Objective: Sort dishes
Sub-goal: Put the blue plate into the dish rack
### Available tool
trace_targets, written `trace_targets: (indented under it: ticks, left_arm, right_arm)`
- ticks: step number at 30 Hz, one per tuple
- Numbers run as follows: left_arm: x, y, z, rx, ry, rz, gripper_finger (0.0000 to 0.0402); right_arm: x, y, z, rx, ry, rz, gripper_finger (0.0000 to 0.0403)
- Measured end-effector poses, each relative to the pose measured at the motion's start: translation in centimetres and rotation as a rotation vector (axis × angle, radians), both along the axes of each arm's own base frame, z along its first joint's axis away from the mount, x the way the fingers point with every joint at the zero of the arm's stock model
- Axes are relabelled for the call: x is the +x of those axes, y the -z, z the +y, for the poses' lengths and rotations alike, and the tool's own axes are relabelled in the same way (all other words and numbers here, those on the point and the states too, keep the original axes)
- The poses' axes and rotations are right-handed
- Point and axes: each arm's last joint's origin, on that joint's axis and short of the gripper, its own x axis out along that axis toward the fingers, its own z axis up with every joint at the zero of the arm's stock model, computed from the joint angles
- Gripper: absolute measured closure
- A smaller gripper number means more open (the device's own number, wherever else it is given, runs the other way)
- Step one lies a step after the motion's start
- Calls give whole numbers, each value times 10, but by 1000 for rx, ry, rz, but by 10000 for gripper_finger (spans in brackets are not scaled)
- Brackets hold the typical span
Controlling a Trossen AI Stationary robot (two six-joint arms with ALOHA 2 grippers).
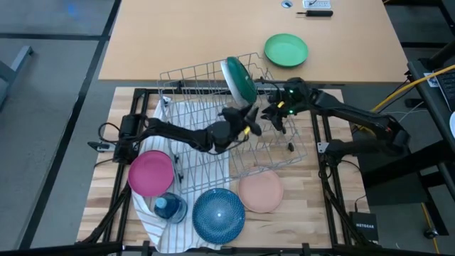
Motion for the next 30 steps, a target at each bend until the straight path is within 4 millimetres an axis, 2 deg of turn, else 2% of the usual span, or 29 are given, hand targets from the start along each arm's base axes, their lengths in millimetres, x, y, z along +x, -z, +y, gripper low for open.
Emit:
trace_targets:
  ticks: [6, 11, 15, 18, 23, 30]
  left_arm:
    - [-2, -10, -44, 243, 136, 211, 270]
    - [-4, -12, -73, 423, 232, 334, 270]
    - [-7, -12, -93, 506, 270, 388, 270]
    - [-9, -12, -106, 530, 294, 395, 270]
    - [-13, -12, -122, 553, 327, 399, 270]
    - [-23, -19, -134, 565, 397, 480, 270]
  right_arm:
    - [-20, -18, 15, -6, 5, -27, 258]
    - [-33, -24, 26, 120, 35, -32, 258]
    - [-40, -25, 35, 245, -32, -35, 258]
    - [-40, -25, 45, 301, -111, -27, 258]
    - [-35, -28, 69, 287, -209, -7, 258]
    - [-22, -34, 111, 229, -335, -14, 258]
